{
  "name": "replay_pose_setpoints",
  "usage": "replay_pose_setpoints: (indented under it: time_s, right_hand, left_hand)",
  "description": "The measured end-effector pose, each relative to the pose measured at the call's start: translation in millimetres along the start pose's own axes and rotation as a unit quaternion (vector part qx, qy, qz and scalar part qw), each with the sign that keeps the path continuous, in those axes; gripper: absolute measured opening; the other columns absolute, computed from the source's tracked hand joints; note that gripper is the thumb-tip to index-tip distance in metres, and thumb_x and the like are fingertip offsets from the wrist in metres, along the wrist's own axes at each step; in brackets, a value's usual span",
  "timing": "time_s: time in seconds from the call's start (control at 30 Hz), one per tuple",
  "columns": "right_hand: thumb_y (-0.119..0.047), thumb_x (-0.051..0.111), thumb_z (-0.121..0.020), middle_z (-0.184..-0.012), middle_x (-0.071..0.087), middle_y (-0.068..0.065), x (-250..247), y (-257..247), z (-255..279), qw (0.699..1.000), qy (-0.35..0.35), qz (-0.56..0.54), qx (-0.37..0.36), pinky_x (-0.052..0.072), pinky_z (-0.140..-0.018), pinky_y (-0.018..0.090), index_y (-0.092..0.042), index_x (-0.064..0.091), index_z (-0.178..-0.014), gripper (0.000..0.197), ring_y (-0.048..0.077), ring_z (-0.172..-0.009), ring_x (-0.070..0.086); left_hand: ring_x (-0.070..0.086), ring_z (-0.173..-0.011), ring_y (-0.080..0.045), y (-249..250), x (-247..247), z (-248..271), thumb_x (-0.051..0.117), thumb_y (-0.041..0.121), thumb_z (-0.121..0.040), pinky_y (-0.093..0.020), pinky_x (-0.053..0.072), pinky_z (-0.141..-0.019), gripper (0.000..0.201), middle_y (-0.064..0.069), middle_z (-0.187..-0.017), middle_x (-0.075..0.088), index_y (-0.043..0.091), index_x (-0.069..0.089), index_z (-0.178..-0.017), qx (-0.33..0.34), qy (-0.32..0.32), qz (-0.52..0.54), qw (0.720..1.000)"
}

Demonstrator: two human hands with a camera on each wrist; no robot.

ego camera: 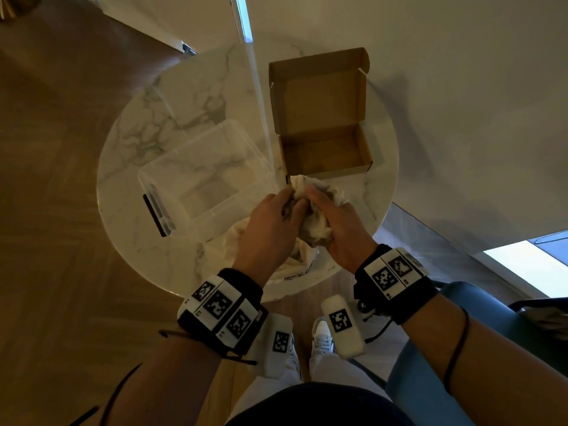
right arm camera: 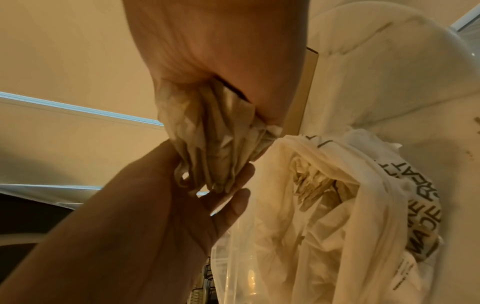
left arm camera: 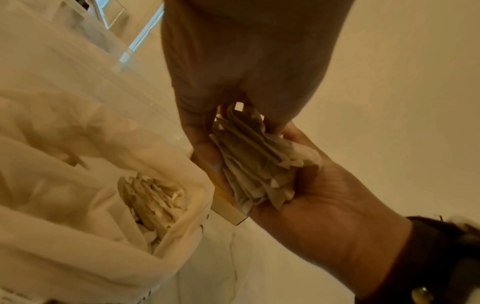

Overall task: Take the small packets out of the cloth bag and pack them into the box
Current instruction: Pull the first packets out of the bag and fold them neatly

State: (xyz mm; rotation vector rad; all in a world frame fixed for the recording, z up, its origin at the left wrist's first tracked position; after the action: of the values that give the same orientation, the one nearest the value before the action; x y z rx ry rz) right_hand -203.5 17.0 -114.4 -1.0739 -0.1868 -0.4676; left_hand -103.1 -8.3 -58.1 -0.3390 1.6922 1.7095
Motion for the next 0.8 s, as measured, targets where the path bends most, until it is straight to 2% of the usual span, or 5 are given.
replay_pose_setpoints:
  time_s: [0.23,0.4,0.53,0.63,0.8]
  right_hand:
    - [-0.029,0.059,-0.091,-0.119,0.065,0.02,-1.1,-0.7,0.4,0.999,-0.014,-0.029,-0.013,0.053,-0.09,0.048,-0.009,0.059,-0.126,0.04,0.032,-0.11,0.064]
    - [-0.023,0.064,-0.087,-0.112,0.07,0.014,2.5,-9.0,2.5,0.999,-0.023,0.043,-0.016,0.057,-0.084,0.037,-0.011,0.066,-0.116,0.031,0.025,-0.103,0.068]
    - [-0.031,0.073,-0.079,-0.097,0.074,-0.003,-3.8,-32.0,0.3,0.986,-0.005,0.159,-0.053,0.056,-0.079,0.024,-0.02,0.071,-0.102,0.025,0.009,-0.092,0.07]
    - [-0.037,0.073,-0.078,-0.09,0.074,-0.004,-0.7,-50.1,0.1,0.964,-0.025,0.254,-0.078,0.058,-0.074,0.025,-0.028,0.07,-0.093,0.018,0.008,-0.086,0.07]
    - [-0.039,0.074,-0.077,-0.096,0.073,0.009,8.6,-58.0,-11.8,0.932,-0.06,0.353,-0.065,0.056,-0.082,0.038,-0.014,0.072,-0.101,0.034,0.02,-0.091,0.069]
  left_hand:
    - [0.07,-0.087,-0.019,-14.2,16.0,4.6,0.044,0.046,-0.098,-0.048,0.059,-0.076,0.037,0.0,-0.11,0.067,0.028,0.05,-0.13,-0.083,-0.068,0.143,0.984]
    - [0.072,-0.075,-0.024,-8.4,9.6,2.0,0.047,0.042,-0.099,-0.049,0.059,-0.065,0.032,-0.003,-0.098,0.069,0.021,0.053,-0.121,-0.084,-0.068,0.148,0.983]
    - [0.067,-0.087,-0.011,-6.3,0.5,-4.3,0.05,0.037,-0.098,-0.031,0.058,-0.072,0.026,0.002,-0.103,0.068,0.024,0.056,-0.12,-0.045,-0.052,0.119,0.991]
    - [0.062,-0.097,-0.004,-1.3,-4.2,-6.9,0.051,0.036,-0.098,-0.017,0.052,-0.079,0.031,0.003,-0.113,0.066,0.026,0.055,-0.127,-0.009,-0.057,0.111,0.992]
    - [0.062,-0.104,-0.018,-3.7,-3.3,-9.2,0.049,0.052,-0.09,-0.047,0.051,-0.09,0.045,-0.001,-0.114,0.064,0.031,0.053,-0.129,0.022,-0.072,0.096,0.993]
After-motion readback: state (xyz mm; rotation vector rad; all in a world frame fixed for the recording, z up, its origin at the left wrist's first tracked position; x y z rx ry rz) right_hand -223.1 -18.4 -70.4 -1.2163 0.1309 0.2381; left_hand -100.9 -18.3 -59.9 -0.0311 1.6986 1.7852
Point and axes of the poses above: each hand's wrist, its own z-axis away from the middle knuckle, its own x-axis out of the palm, y = z × x, the point moved 10 cm from there along -z, towards the middle knuckle
